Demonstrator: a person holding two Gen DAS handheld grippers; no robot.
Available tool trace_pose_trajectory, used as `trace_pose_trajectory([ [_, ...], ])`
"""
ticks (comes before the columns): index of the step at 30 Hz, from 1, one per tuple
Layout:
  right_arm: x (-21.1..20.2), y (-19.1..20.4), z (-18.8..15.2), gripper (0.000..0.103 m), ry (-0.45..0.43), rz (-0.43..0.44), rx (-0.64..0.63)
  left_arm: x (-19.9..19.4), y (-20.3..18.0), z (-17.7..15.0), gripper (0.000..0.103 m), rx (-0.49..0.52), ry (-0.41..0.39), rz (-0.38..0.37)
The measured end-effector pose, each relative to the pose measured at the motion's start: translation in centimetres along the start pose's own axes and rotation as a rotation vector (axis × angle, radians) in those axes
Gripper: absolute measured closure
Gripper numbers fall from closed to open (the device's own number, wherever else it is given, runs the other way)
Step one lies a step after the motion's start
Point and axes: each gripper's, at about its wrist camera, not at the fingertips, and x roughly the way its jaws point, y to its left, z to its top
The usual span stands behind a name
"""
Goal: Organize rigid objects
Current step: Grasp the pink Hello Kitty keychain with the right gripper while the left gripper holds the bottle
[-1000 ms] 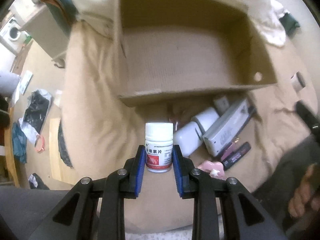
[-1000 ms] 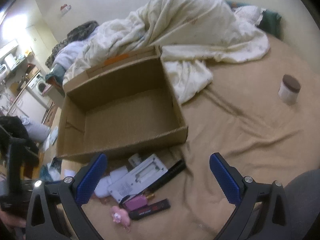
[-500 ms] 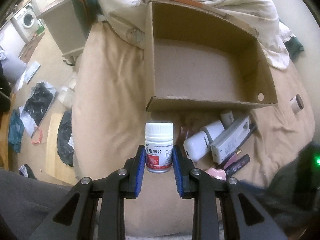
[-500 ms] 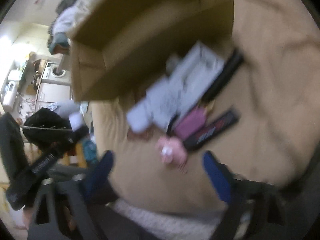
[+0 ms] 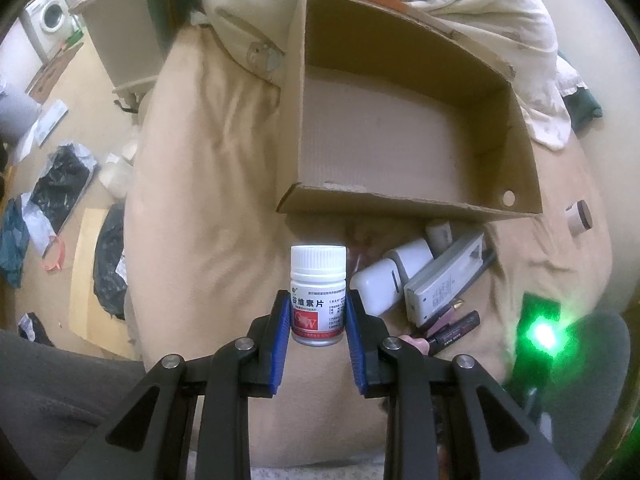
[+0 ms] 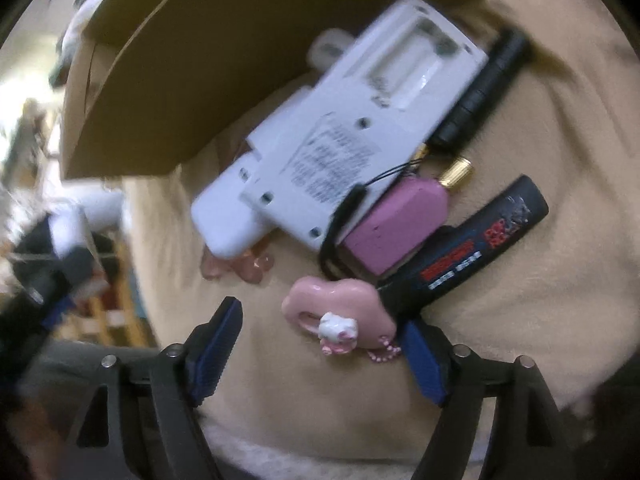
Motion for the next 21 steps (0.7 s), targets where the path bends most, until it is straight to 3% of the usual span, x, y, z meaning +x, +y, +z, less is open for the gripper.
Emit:
trace_pose_trajectory([
  [1,-0.1,0.3,-0.4,0.024,-0.021,-0.024,0.001,0.0,0.0,-0.1,0.079,0.003,-0.001,0.002],
  [3,-0.2,0.5,-0.8,0.044,-0.055,-0.08,-0.001,0.0,0.0,-0.2,0.079,0.004,-0.001,0.008],
  [13,-2.7,-0.9,-2.0,0.045,-0.057,0.02,0.005,0.1,0.4,-0.2,0.079,0.003,-0.012,0.045],
  [21,-9.8,-0.8,-1.1,0.045,-0.1,0.115,-0.08,-0.1,0.0,-0.2,0.079,0.021,-0.038,0.047],
])
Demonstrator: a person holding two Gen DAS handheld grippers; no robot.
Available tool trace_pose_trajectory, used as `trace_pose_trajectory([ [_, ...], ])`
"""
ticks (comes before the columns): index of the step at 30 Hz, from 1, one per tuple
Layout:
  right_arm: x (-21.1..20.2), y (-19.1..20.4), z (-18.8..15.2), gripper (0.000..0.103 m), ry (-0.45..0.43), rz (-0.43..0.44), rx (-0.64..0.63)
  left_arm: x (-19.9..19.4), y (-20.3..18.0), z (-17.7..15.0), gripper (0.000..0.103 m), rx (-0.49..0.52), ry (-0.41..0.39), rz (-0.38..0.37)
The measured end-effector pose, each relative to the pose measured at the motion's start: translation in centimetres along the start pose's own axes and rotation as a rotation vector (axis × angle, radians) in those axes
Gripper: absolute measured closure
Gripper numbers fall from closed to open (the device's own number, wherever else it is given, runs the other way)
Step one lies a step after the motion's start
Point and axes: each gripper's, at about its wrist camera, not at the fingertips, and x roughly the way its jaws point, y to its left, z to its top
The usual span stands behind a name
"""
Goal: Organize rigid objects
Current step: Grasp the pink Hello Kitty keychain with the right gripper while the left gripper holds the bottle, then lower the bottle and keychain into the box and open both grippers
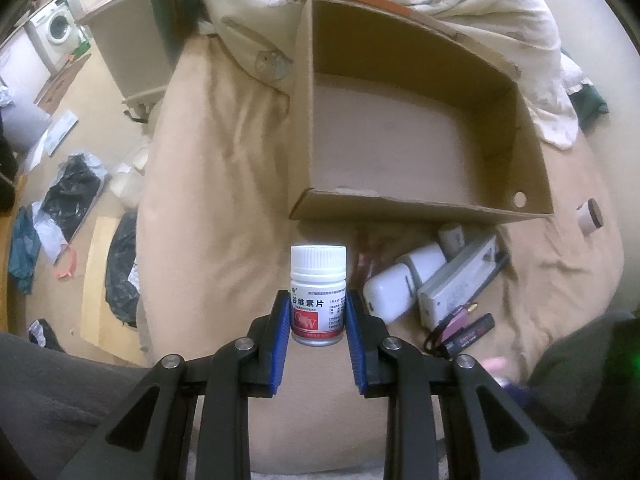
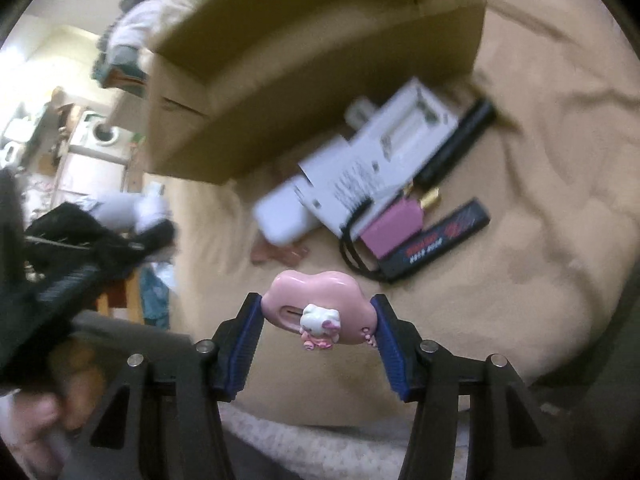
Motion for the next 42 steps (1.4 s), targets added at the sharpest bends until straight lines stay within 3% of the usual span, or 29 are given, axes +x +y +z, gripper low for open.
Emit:
trace_pose_trajectory([
  [8,-7.4,0.5,4.5,0.045,-0.143,0.043,-0.149,-2.2,-1.4,0.9,0.079,0.072,-0.09,0.055],
  [16,-7.6,1.7,12.2,0.045,-0.192,-0.006,-0.283,-3.2,-4.1,5.3,0.079,0.157,-0.132,0.082],
  [22,-4.9,1.0,15.7,0.045,-0.243,-0.036,-0.288,-0.8,-6.1,8.8,0.079,0.208,-0.135,0.095],
  [26,-2.5,-0.5,16.2,0.045,-0.206,-0.09,-0.267,1.5,-6.5,9.9,0.079,0.209,-0.144,0.091],
  [31,-1.5,-1.3,16.2,0.045,-0.18,-0.104,-0.269,4.1,-6.1,9.7,0.079,0.193,-0.1,0.085],
  [42,1.7,-1.3,16.1,0.045,-0.092,-0.203,-0.303,5.6,-5.8,9.6,0.079,0.209,-0.099,0.141],
])
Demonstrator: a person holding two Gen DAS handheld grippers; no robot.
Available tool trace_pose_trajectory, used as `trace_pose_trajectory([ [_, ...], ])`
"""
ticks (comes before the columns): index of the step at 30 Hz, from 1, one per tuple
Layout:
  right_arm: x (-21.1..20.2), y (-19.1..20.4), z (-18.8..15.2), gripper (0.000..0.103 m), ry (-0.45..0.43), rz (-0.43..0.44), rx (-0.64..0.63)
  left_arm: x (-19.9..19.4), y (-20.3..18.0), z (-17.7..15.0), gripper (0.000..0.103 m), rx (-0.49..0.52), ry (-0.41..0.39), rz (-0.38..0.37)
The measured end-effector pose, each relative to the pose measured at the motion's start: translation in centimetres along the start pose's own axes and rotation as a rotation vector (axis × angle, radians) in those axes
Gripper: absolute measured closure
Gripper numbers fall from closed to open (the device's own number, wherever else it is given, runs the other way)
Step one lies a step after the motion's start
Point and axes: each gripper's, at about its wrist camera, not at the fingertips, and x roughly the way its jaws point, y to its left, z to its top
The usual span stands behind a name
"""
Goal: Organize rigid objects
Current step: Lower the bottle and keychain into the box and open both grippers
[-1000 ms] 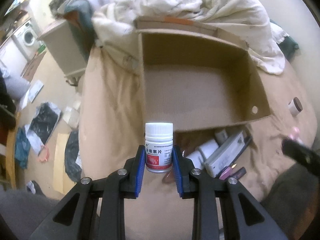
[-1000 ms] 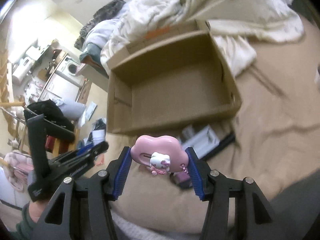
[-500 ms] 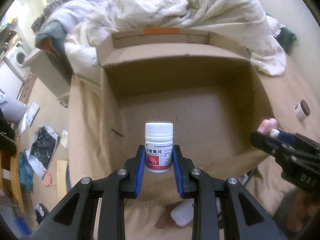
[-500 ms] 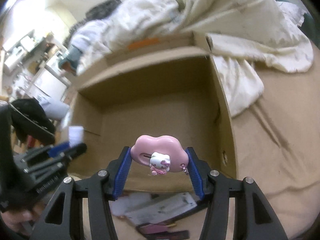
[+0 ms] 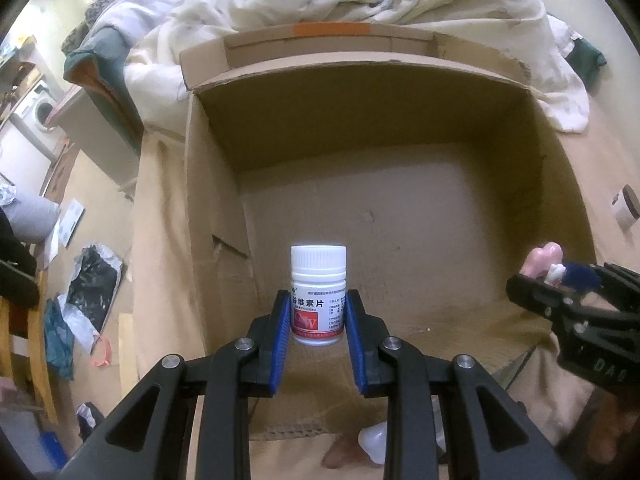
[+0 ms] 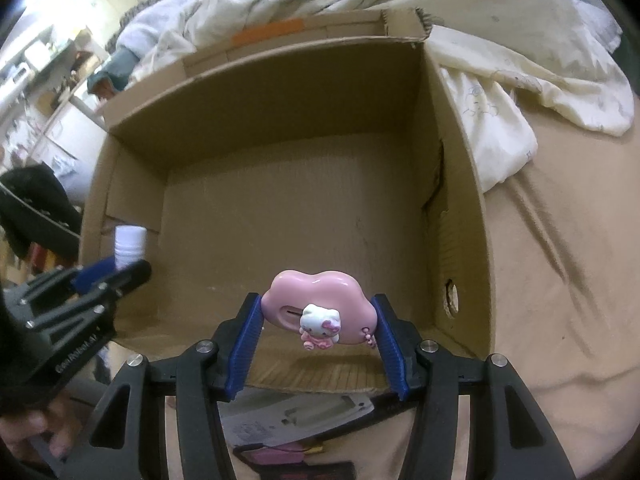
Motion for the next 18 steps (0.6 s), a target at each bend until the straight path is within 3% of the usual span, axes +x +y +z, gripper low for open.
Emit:
trace_pose_trajectory([
  [18,0.51,0.45,-0.02,0.045,0.001,-0.022,-0.016,0.71,-0.3,-0.09,0.079,0.017,0.011,0.014],
])
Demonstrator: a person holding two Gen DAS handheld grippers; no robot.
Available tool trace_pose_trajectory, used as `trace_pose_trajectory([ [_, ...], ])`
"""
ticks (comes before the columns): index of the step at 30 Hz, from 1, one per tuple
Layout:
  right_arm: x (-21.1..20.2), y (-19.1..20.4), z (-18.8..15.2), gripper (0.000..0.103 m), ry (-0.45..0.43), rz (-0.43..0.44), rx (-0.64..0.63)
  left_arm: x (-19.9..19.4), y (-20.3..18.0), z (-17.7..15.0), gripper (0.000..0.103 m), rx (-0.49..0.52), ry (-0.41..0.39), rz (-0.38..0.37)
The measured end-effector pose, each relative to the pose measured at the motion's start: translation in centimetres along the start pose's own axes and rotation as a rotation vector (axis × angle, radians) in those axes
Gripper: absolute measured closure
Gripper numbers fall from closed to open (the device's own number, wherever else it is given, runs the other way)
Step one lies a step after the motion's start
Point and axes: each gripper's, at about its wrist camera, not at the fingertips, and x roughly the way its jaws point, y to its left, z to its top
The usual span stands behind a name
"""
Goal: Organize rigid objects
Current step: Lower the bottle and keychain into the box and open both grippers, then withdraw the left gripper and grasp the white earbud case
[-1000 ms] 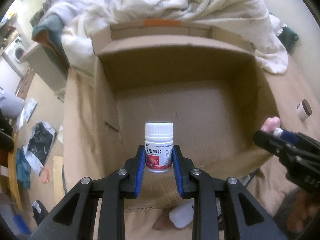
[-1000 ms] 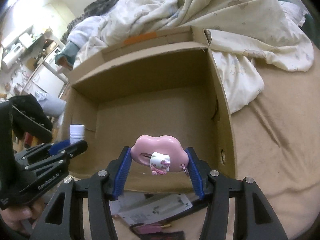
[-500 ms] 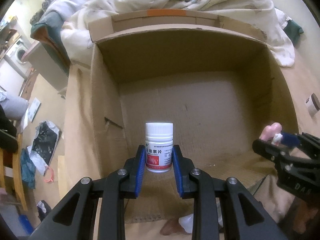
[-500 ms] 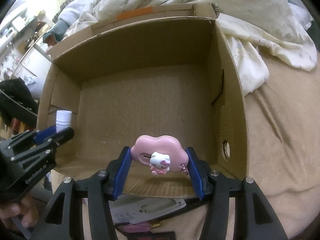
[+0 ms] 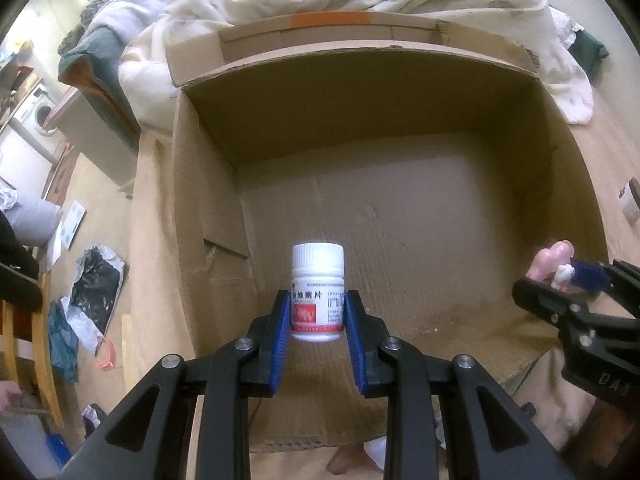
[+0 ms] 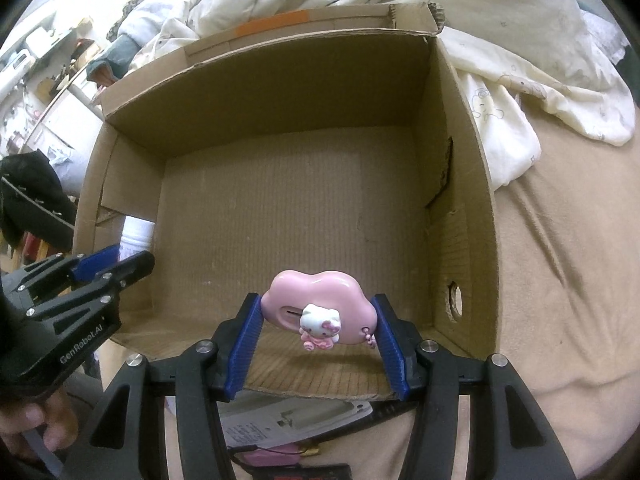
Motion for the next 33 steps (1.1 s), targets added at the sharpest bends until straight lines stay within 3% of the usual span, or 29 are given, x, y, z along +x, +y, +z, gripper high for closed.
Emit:
trace_pose_trajectory([
  [10,0.0,-0.7,0.0,0.045,-0.009,-0.004,0.026,-0.1,0.4,0.0,0.078,-0.003,0.0,-0.005],
  [13,0.1,-0.6,-0.1,0.043,-0.005,-0.016,0.013,0.0,0.6,0.1,0.066,-0.003,0.001,-0.009],
  [15,-0.2,-0.7,0.0,0.033,-0.014,0.01,0.025,-0.2,0.4,0.1,0.049,0.004,-0.006,-0.019],
  [18,-0.7,-1.0,0.1,0.027,-0.032,0.06,0.048,-0.4,0.0,0.0,0.038,0.02,-0.01,-0.028],
  [19,-0.8,-1.1,0.0,0.026,-0.037,0.069,0.059,-0.5,0.0,-0.1,0.038,0.02,-0.012,-0.027],
  [23,-2.2,-1.7,0.0,0.0,-0.105,0.117,0.094,-0.8,0.1,-0.1,0.037,0.01,-0.01,-0.045],
  [26,-2.8,-1.7,0.2,0.0,-0.132,0.145,0.098,-1.1,0.4,-0.1,0.037,-0.007,-0.016,-0.062],
  [33,-3.9,-2.0,0.1,0.0,-0.202,0.11,0.106,-2.2,0.8,0.1,0.037,-0.024,-0.039,-0.073],
])
